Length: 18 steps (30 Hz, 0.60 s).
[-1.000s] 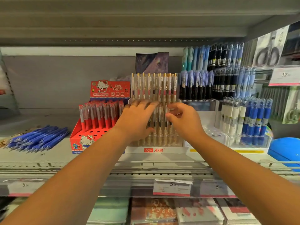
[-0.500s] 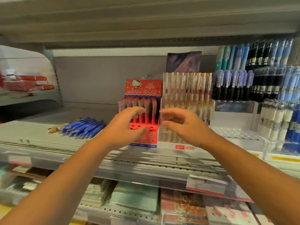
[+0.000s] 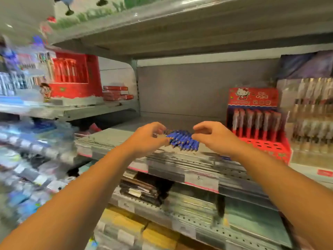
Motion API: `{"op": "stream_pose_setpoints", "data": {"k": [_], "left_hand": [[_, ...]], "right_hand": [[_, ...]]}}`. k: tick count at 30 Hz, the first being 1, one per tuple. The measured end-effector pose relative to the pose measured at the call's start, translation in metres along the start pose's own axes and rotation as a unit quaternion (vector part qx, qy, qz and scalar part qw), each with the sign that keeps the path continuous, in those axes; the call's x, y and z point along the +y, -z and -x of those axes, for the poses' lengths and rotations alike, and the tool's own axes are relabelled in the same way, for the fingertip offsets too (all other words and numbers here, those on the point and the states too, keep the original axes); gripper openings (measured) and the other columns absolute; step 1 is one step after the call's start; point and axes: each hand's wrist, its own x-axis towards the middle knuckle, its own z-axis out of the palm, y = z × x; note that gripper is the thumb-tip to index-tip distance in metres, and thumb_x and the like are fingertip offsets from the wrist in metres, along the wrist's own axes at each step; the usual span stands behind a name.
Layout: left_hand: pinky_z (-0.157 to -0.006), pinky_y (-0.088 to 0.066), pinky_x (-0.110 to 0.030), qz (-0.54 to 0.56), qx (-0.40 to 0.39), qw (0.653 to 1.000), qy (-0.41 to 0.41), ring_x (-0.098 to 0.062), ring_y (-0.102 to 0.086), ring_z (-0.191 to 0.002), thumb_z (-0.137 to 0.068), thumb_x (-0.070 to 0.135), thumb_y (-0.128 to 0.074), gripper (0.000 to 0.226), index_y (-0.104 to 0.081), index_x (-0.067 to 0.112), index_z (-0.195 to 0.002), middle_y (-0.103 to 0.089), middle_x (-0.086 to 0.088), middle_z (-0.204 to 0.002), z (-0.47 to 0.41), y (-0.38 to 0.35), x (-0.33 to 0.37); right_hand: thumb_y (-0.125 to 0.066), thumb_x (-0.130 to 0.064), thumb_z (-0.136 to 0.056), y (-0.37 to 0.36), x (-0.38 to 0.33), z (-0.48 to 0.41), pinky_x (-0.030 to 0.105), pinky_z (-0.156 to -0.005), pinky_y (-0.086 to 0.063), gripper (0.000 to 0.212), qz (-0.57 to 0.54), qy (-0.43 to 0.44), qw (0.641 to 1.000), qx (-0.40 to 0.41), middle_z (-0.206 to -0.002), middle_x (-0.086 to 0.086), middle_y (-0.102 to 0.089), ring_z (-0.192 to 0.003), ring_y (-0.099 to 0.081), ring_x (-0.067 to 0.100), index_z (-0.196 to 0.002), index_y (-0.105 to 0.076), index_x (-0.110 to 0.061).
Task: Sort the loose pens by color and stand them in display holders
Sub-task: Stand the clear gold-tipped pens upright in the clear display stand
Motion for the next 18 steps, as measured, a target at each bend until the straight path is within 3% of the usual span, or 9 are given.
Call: {"op": "stream_pose_setpoints", "data": {"k": [4,6,9,13,15,18], "left_hand": [[-0.087,-0.050,-0.031,-0.032,-0.015,0.999,0.013,-0.014,-0.057,-0.107,-0.091,0.044,-0.065,0.041,-0.055,0.027,-0.126,-0.057,0.006,-0.123,-0.013,0.026,-0.038],[-0.091,-0.051,-0.036,-0.049,-0.025,0.998,0.019,-0.015,-0.057,-0.108,-0.090,0.043,-0.064,0.043,-0.054,0.026,-0.128,-0.058,0.003,-0.126,-0.025,0.032,-0.054],[-0.085,-0.050,-0.032,-0.061,-0.043,0.997,0.026,-0.016,-0.057,-0.105,-0.089,0.043,-0.064,0.047,-0.053,0.024,-0.130,-0.058,0.003,-0.123,-0.049,0.032,-0.071],[-0.079,-0.044,-0.031,-0.076,-0.079,0.993,0.037,-0.016,-0.055,-0.102,-0.087,0.046,-0.065,0.044,-0.055,0.023,-0.123,-0.056,0.005,-0.114,-0.091,0.023,-0.092],[-0.074,-0.042,-0.031,-0.091,-0.098,0.990,0.040,-0.017,-0.054,-0.099,-0.084,0.047,-0.065,0.043,-0.056,0.023,-0.118,-0.055,0.004,-0.110,-0.116,0.017,-0.101],[-0.069,-0.043,-0.032,-0.107,-0.125,0.985,0.048,-0.017,-0.055,-0.087,-0.083,0.049,-0.064,0.036,-0.058,0.019,-0.102,-0.057,0.000,-0.101,-0.154,0.005,-0.110]], "right_hand": [[-0.070,-0.027,-0.087,-0.038,-0.015,-0.027,0.028,-0.088,-0.050,0.026,0.019,-0.006,1.000,-0.005,-0.109,-0.008,-0.067,-0.100,-0.063,0.008,-0.113,-0.067,-0.023],[-0.070,-0.025,-0.088,-0.051,-0.020,-0.043,0.028,-0.087,-0.050,0.019,0.040,-0.003,0.999,-0.011,-0.106,-0.007,-0.068,-0.098,-0.064,0.009,-0.106,-0.066,-0.024],[-0.068,-0.024,-0.089,-0.062,-0.023,-0.072,0.031,-0.087,-0.052,0.012,0.081,-0.008,0.996,-0.026,-0.104,-0.005,-0.068,-0.096,-0.064,0.013,-0.101,-0.067,-0.024],[-0.066,-0.019,-0.092,-0.070,-0.020,-0.116,0.031,-0.085,-0.050,0.009,0.163,-0.024,0.984,-0.071,-0.101,-0.002,-0.068,-0.096,-0.063,0.015,-0.100,-0.070,-0.019],[-0.065,-0.020,-0.092,-0.073,-0.018,-0.137,0.026,-0.077,-0.047,0.009,0.195,-0.027,0.976,-0.098,-0.096,-0.006,-0.068,-0.090,-0.062,0.011,-0.098,-0.071,-0.020],[-0.062,-0.027,-0.095,-0.078,-0.014,-0.167,0.023,-0.080,-0.041,0.014,0.262,-0.031,0.952,-0.156,-0.098,-0.013,-0.064,-0.090,-0.058,0.006,-0.104,-0.071,-0.023]]}}
